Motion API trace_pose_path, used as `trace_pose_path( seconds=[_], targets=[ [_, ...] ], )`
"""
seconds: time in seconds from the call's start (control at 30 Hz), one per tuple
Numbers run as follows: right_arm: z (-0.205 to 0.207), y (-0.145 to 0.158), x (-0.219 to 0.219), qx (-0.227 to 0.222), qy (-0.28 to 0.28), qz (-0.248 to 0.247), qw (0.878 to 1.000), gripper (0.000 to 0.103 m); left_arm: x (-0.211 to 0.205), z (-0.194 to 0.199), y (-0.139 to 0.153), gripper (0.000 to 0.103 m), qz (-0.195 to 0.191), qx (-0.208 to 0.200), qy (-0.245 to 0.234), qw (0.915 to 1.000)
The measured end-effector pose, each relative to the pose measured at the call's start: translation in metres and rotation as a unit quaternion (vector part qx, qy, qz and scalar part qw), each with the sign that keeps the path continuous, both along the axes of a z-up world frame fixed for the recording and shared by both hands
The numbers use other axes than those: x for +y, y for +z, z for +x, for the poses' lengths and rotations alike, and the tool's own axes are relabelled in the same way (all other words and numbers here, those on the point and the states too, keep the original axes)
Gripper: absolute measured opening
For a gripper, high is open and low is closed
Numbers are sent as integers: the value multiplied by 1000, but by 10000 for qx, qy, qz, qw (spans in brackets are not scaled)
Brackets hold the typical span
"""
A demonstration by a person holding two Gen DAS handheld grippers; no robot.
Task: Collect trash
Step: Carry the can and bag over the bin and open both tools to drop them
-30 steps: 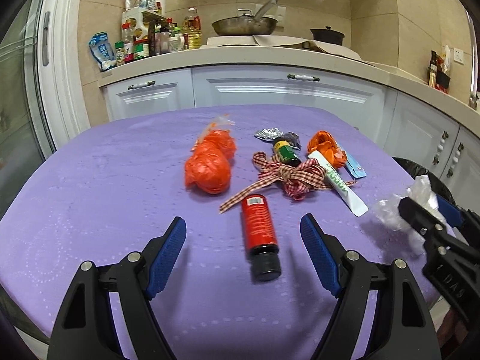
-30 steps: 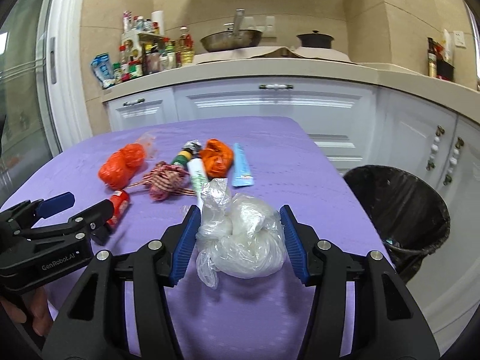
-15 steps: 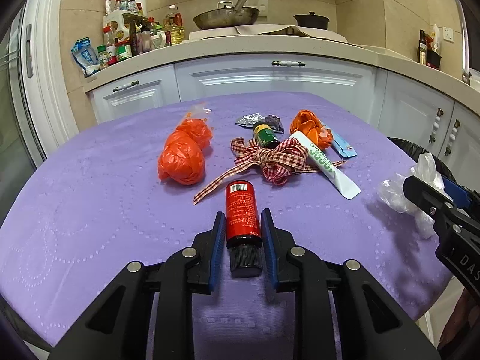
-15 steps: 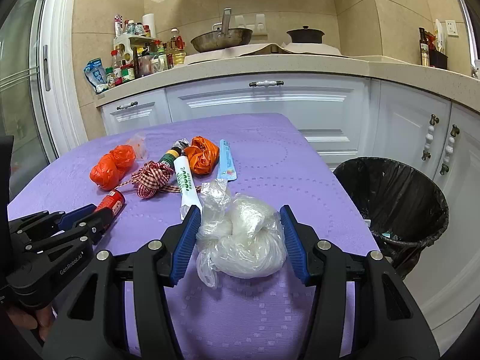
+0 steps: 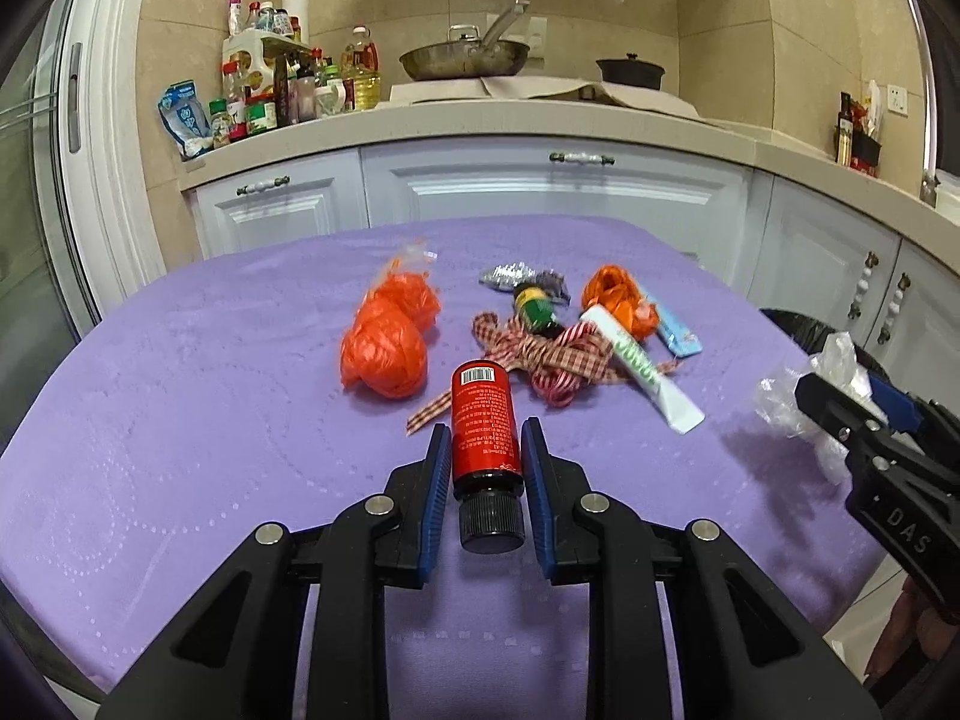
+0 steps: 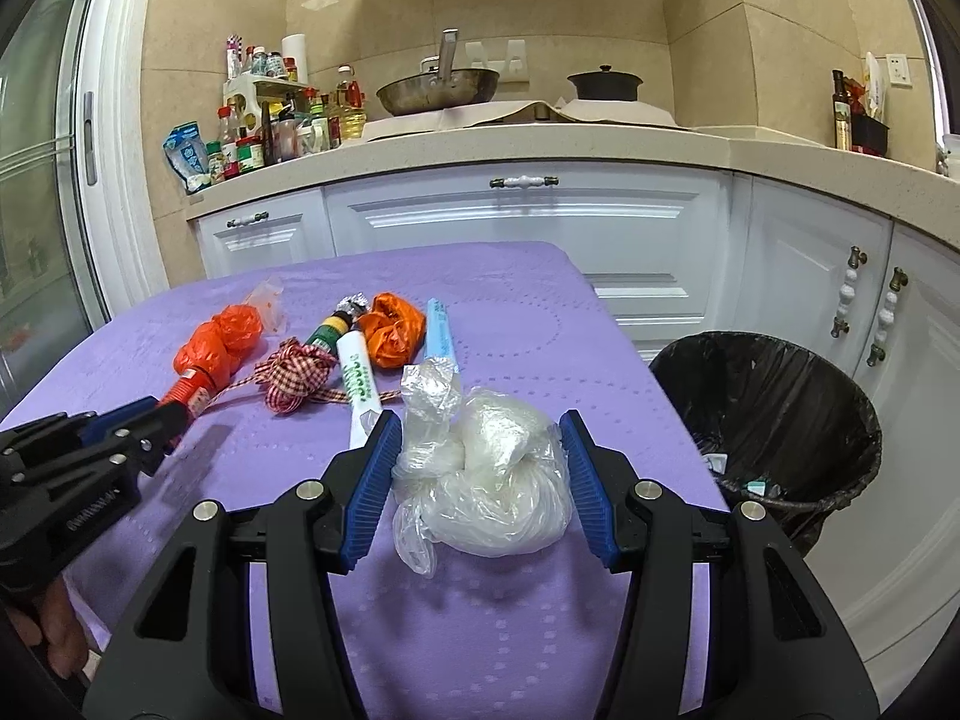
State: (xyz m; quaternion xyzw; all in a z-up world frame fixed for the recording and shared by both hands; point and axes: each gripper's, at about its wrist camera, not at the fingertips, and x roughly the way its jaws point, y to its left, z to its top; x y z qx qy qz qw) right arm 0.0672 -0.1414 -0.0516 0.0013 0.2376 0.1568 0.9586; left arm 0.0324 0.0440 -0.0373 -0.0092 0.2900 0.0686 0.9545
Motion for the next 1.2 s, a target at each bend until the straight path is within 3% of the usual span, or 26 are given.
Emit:
trace_pose_path(
  seconds=[0.3,0.63,1.2],
  targets=[
    [8,12,-27,-114,-354,9,9993,53,-27,15,21,25,9,-245,-371,9990],
    [32,26,-87,-319,-1077,-30,9937,53,-83,47,37,25,64,-467,-1057,9933],
    [83,37,-180,-529,-1909,-78,9802,53,-180,113,42,25,100,-477,-1863,9813]
  ],
)
